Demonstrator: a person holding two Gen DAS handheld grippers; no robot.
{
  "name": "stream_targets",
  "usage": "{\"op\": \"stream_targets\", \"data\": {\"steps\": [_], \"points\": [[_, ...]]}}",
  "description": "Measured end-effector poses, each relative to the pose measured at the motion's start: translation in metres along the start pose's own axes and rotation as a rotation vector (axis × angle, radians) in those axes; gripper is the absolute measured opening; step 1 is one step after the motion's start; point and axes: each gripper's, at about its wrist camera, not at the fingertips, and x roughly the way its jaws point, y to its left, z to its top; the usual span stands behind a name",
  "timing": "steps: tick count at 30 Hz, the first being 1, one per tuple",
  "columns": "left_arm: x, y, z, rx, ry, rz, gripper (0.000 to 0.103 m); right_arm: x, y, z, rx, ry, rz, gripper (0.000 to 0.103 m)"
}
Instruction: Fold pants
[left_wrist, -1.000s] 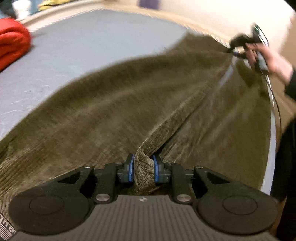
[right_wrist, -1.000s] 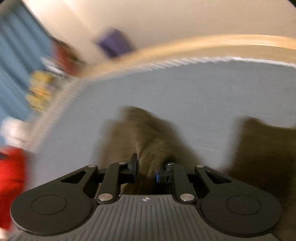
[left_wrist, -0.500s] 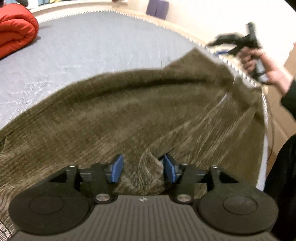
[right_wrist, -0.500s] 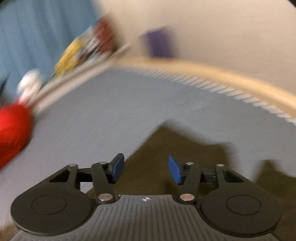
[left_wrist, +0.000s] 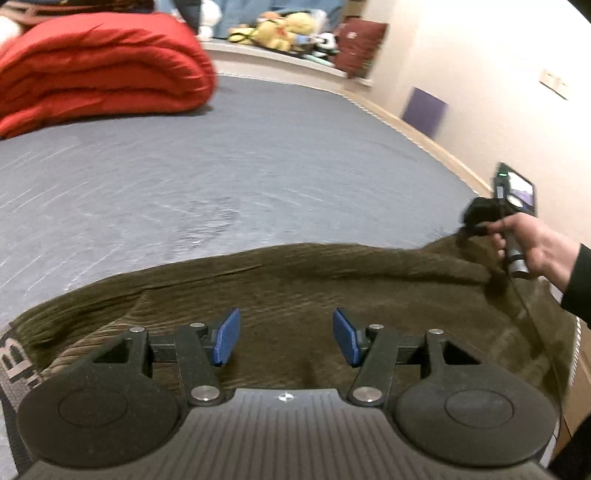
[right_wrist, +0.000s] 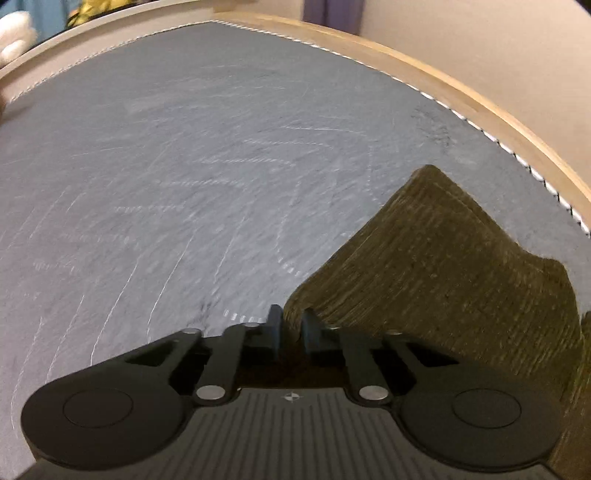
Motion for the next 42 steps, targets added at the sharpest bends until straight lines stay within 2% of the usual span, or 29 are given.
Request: {"op": "stream_targets", "data": {"steps": [1, 2, 3, 4, 7, 9, 10, 11, 12, 15, 17, 20, 22, 26, 29, 31, 33, 35, 37, 38, 40, 42], "points": [[0.000, 0.002, 0.000, -0.007, -0.002, 0.011, 0.061, 0.003, -0.011, 0.010, 0.034, -0.018, -0.008, 0.007], [0.001, 0.003, 0.000, -0.012, -0.002, 0.020, 0.061, 0.004, -0.017, 0.019, 0.070, -0.074, -0.022, 0.007], [0.003, 0.002, 0.000, -0.014, -0.003, 0.024, 0.061, 0.005, -0.024, 0.028, 0.112, -0.130, -0.006, 0.006], [0.002, 0.003, 0.000, -0.014, -0.003, 0.025, 0.061, 0.009, -0.035, 0.038, 0.170, -0.156, 0.053, 0.007], [0.004, -0.003, -0.003, -0.003, 0.000, 0.033, 0.061, 0.039, -0.050, 0.046, 0.238, -0.035, 0.171, 0.013], [0.011, -0.005, -0.006, 0.006, 0.013, 0.035, 0.061, 0.038, -0.062, 0.045, 0.237, -0.068, 0.231, 0.021], [0.013, -0.006, -0.007, 0.012, 0.021, 0.036, 0.061, 0.031, -0.066, 0.042, 0.208, -0.095, 0.255, 0.034], [0.016, -0.005, -0.009, 0.019, 0.029, 0.036, 0.061, 0.024, -0.071, 0.037, 0.174, -0.129, 0.259, 0.047], [0.018, -0.007, -0.010, 0.029, 0.038, 0.043, 0.061, 0.016, -0.077, 0.033, 0.141, -0.167, 0.246, 0.050], [0.024, -0.007, -0.014, 0.046, 0.060, 0.064, 0.061, -0.010, -0.123, 0.023, 0.114, -0.258, 0.215, 0.051], [0.026, -0.007, -0.017, 0.046, 0.069, 0.071, 0.061, -0.025, -0.171, 0.021, 0.173, -0.305, 0.186, 0.051], [0.028, -0.006, -0.019, 0.050, 0.072, 0.079, 0.061, -0.053, -0.245, 0.005, 0.346, -0.337, 0.117, 0.052], [0.029, -0.008, -0.019, 0.058, 0.073, 0.081, 0.061, -0.059, -0.289, -0.011, 0.474, -0.308, 0.125, 0.053], [0.029, -0.010, -0.019, 0.073, 0.073, 0.090, 0.061, -0.062, -0.336, -0.047, 0.662, -0.192, 0.265, 0.053], [0.029, -0.010, -0.020, 0.082, 0.073, 0.097, 0.061, -0.051, -0.342, -0.071, 0.747, -0.092, 0.409, 0.053], [0.029, -0.010, -0.020, 0.086, 0.073, 0.099, 0.061, -0.045, -0.335, -0.078, 0.779, -0.057, 0.512, 0.053], [0.029, -0.011, -0.020, 0.092, 0.075, 0.100, 0.061, -0.029, -0.326, -0.079, 0.796, -0.026, 0.627, 0.053], [0.030, -0.012, -0.021, 0.100, 0.075, 0.101, 0.061, -0.011, -0.324, -0.076, 0.840, 0.020, 0.689, 0.053], [0.030, -0.014, -0.020, 0.106, 0.074, 0.100, 0.061, 0.002, -0.325, -0.068, 0.863, 0.021, 0.657, 0.047], [0.030, -0.014, -0.021, 0.107, 0.073, 0.101, 0.061, 0.000, -0.328, -0.066, 0.883, -0.014, 0.593, 0.047], [0.030, -0.015, -0.021, 0.109, 0.072, 0.103, 0.061, -0.009, -0.340, -0.058, 0.919, -0.132, 0.500, 0.047], [0.029, -0.014, -0.021, 0.110, 0.070, 0.106, 0.061, -0.026, -0.357, -0.050, 0.930, -0.251, 0.451, 0.047]]}}
